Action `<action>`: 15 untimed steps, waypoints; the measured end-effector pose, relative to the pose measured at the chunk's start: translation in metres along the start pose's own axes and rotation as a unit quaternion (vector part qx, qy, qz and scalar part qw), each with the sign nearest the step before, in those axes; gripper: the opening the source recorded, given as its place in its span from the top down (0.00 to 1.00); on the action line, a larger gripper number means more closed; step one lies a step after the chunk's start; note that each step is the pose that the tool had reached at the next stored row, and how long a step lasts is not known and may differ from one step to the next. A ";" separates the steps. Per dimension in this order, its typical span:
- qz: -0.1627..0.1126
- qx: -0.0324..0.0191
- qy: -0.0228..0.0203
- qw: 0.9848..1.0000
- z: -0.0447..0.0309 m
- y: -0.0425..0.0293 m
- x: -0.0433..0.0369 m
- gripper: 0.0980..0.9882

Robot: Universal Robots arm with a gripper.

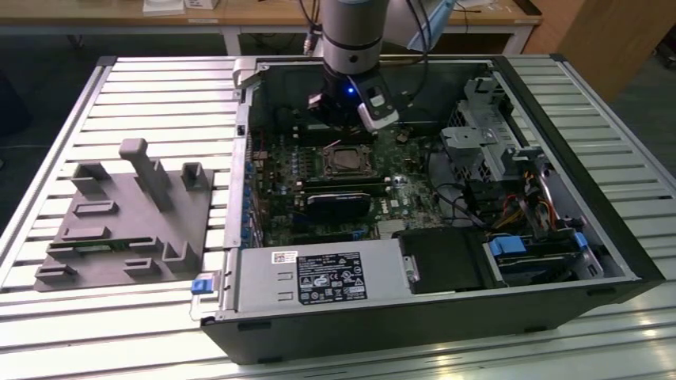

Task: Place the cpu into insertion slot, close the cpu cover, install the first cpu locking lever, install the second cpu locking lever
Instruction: 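Install the first cpu locking lever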

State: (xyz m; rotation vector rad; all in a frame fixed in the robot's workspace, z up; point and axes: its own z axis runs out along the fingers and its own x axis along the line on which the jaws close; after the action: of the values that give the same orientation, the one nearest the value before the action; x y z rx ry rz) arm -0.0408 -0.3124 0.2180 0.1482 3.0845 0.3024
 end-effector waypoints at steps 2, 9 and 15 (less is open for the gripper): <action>0.000 0.002 0.000 1.000 0.0014 0.0009 -0.0008 0.99; 0.000 0.003 0.000 1.000 0.0020 0.0013 -0.0011 0.99; -0.001 0.007 -0.006 1.000 0.0043 0.0009 -0.0010 0.99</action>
State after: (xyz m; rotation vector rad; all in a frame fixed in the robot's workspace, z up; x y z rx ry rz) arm -0.0395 -0.3108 0.2140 0.1477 3.0759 0.2779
